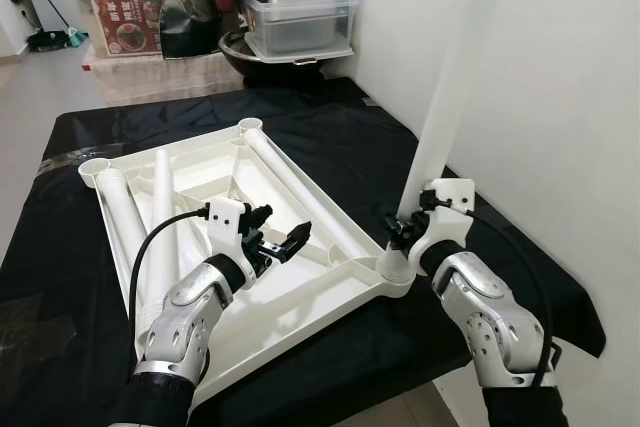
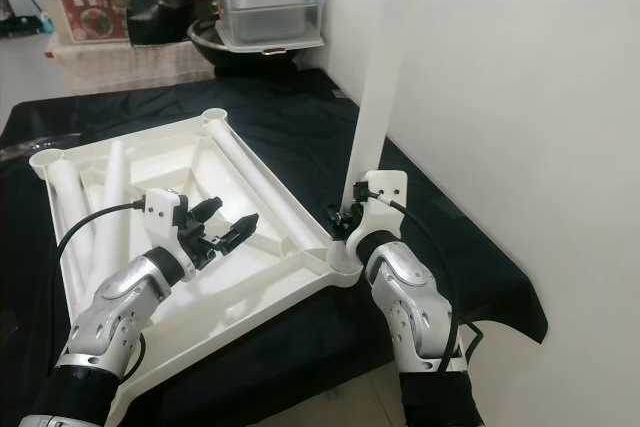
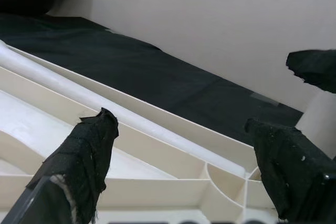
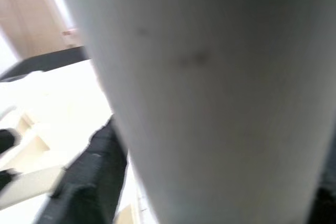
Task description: Building children table
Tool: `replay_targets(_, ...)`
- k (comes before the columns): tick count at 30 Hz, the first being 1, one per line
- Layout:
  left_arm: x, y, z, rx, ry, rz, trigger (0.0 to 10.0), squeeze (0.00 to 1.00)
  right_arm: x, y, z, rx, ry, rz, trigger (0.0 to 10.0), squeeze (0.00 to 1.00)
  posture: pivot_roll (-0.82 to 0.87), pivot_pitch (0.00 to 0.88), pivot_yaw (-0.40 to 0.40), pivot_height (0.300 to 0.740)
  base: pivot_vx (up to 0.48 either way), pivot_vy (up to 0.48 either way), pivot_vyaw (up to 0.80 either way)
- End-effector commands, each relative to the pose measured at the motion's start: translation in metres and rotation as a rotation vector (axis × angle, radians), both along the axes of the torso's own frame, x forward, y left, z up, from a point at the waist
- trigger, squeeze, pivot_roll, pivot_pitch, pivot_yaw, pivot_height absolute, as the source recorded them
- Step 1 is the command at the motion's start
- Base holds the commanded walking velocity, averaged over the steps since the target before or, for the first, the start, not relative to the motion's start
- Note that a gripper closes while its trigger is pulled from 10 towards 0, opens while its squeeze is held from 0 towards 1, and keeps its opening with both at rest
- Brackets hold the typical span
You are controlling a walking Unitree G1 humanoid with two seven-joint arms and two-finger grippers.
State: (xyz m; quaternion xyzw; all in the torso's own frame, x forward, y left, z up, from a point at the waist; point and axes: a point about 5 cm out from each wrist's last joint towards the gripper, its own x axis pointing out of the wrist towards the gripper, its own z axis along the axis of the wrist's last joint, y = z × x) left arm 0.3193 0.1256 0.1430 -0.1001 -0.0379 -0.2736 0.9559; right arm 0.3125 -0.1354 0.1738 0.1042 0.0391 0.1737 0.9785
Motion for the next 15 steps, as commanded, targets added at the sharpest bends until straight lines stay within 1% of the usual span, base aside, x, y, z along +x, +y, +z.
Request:
replay_targets(1,0.0,0.001,-0.004,-0.005,0.016,0.001,10.0,0.0,-0.002,0.018,0.01,0.038,-0.019,0.175,10.0,0.0,-0.1,0.0,-0.049,0.74,0.0,0.0,0.0)
replay_targets(2,0.0,0.001,-0.004,-0.006,0.016,0.001,10.0,0.0,-0.004,0.02,0.014,0.041,-0.033,0.221,10.0,0.0,-0.1,0.0,-0.049,0.74,0.0,0.0,0.0)
replay_targets(3,0.0,0.001,-0.004,-0.006,0.016,0.002,10.0,0.0,-0.012,0.023,0.022,0.064,-0.055,0.328,10.0,0.0,-0.1,0.0,-0.05,0.74,0.0,0.0,0.0)
replay_targets(4,0.0,0.001,-0.004,-0.006,0.016,0.002,10.0,0.0,-0.012,0.023,0.022,0.064,-0.055,0.328,10.0,0.0,-0.1,0.0,-0.05,0.74,0.0,0.0,0.0)
replay_targets(5,0.0,0.001,-0.004,-0.007,0.016,0.002,10.0,0.0,-0.018,0.025,0.026,0.079,-0.07,0.405,10.0,0.0,-0.1,0.0,-0.05,0.74,0.0,0.0,0.0)
replay_targets(6,0.0,0.001,-0.004,-0.007,0.016,0.002,10.0,0.0,-0.018,0.025,0.026,0.079,-0.07,0.405,10.0,0.0,-0.1,0.0,-0.05,0.74,0.0,0.0,0.0)
replay_targets(7,0.0,0.002,-0.004,-0.008,0.016,0.002,10.0,0.0,-0.029,0.028,0.031,0.073,-0.089,0.523,10.0,0.0,-0.11,0.0,-0.05,0.74,0.0,0.0,0.0)
replay_targets(8,0.0,0.002,-0.004,-0.008,0.016,0.002,10.0,0.0,-0.029,0.028,0.031,0.073,-0.089,0.523,10.0,0.0,-0.11,0.0,-0.05,0.74,0.0,0.0,0.0)
replay_targets(9,-0.001,0.002,-0.004,-0.009,0.016,0.001,10.0,0.0,-0.04,0.031,0.031,0.046,-0.097,0.635,10.0,0.0,-0.1,0.0,-0.051,0.74,0.0,0.0,0.0)
replay_targets(10,-0.001,0.001,-0.004,-0.009,0.016,0.001,10.0,0.0,-0.048,0.033,0.027,0.009,-0.092,0.714,9.4,0.0,-0.1,0.0,-0.054,0.74,0.0,0.0,0.0)
replay_targets(11,-0.001,0.001,-0.004,-0.009,0.016,0.001,10.0,0.0,-0.048,0.033,0.027,0.009,-0.092,0.714,9.4,0.0,-0.1,0.0,-0.054,0.74,0.0,0.0,0.0)
replay_targets(12,-0.001,0.001,-0.004,-0.01,0.016,0.001,10.0,0.0,-0.053,0.034,0.02,-0.019,-0.078,0.768,6.1,0.0,-0.09,0.0,-0.057,0.74,0.0,0.0,0.0)
replay_targets(13,-0.001,0.001,-0.004,-0.01,0.015,0.003,10.0,0.0,-0.053,0.036,0.012,-0.038,-0.056,0.778,3.0,0.0,-0.09,0.0,-0.057,0.74,0.0,0.0,0.0)
replay_targets(14,-0.001,0.001,-0.004,-0.01,0.015,0.004,10.0,0.0,-0.052,0.037,0.006,-0.047,-0.04,0.771,1.8,0.0,-0.09,0.0,-0.059,0.74,0.0,0.0,0.0)
replay_targets(15,-0.001,0.001,-0.004,-0.01,0.015,0.004,10.0,0.0,-0.052,0.037,0.006,-0.047,-0.04,0.771,1.8,0.0,-0.09,0.0,-0.059,0.74,0.0,0.0,0.0)
